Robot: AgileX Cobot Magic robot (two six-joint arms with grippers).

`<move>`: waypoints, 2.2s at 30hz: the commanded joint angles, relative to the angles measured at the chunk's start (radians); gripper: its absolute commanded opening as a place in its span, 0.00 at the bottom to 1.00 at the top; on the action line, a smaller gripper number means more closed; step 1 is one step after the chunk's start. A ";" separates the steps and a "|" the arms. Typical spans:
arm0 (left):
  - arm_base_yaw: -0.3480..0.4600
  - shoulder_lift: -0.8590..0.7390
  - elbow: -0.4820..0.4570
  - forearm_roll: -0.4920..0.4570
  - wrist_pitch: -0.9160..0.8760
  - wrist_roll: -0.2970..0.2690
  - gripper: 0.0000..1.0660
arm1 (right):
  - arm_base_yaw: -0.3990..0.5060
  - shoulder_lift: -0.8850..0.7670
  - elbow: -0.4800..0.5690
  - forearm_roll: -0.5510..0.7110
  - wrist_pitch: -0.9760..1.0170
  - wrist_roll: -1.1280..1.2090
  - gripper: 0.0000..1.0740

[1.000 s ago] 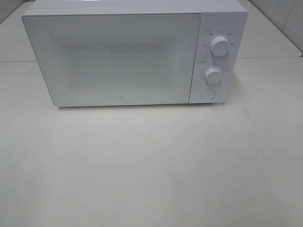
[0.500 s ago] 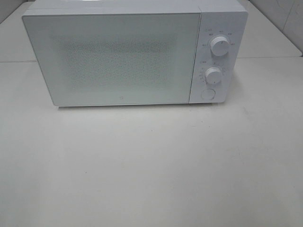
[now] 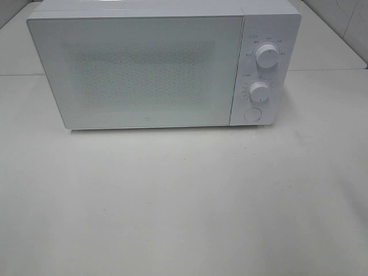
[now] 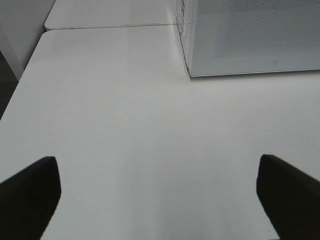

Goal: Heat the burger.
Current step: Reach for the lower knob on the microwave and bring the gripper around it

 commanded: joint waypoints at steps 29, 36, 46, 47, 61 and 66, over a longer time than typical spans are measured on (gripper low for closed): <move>0.005 -0.014 0.000 0.004 0.006 -0.001 0.94 | 0.149 0.469 0.108 0.237 -1.070 -0.318 0.71; 0.005 -0.014 0.000 0.004 0.006 -0.001 0.94 | 0.320 0.606 0.108 0.420 -1.236 -0.449 0.71; 0.005 -0.014 0.000 0.004 0.006 -0.001 0.94 | 0.510 0.749 0.108 0.617 -1.467 -0.449 0.71; 0.005 -0.014 0.000 0.004 0.006 -0.001 0.94 | 0.544 0.778 0.108 0.654 -1.505 -0.449 0.71; 0.005 -0.014 0.000 0.004 0.006 -0.001 0.94 | 0.671 0.918 0.108 0.734 -1.647 -0.438 0.71; 0.005 -0.014 0.000 0.004 0.006 -0.001 0.94 | 0.671 0.927 0.108 0.736 -1.654 -0.392 0.71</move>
